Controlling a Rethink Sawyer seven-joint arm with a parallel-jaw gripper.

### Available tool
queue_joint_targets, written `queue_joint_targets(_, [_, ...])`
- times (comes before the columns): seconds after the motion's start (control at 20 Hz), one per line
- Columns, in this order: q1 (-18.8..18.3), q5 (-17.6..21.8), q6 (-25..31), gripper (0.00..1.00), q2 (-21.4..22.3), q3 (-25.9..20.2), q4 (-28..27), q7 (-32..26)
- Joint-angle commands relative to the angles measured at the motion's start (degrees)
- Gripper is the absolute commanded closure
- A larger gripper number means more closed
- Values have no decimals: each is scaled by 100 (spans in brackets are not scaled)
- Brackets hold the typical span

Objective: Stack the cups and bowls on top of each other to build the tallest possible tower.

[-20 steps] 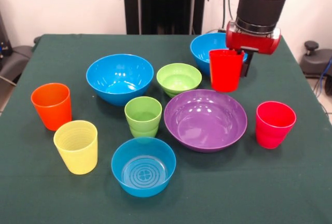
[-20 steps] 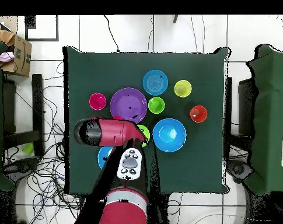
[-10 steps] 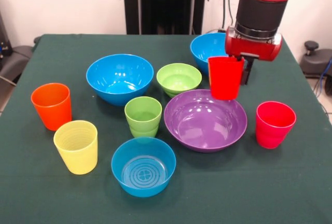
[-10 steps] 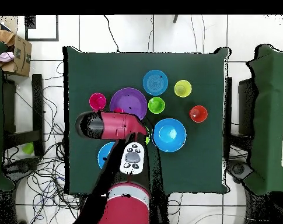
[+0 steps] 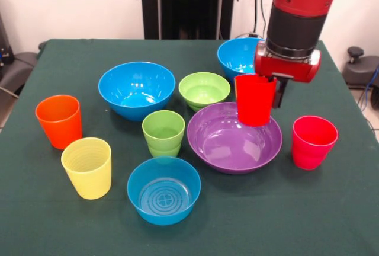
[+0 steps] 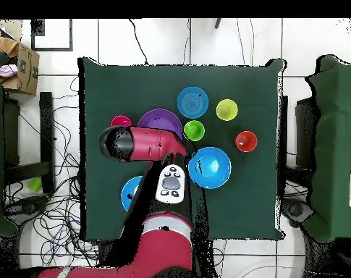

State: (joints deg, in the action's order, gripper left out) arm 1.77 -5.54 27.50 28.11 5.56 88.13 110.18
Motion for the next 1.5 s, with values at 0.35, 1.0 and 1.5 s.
queue_joint_targets(0.35, [-580,540,-251,100,-528,-782,190,-214])
queue_joint_targets(1.0, [-511,633,-362,100,-627,-856,178,110])
queue_joint_targets(1.5, [-277,544,-405,100,-741,-708,34,359])
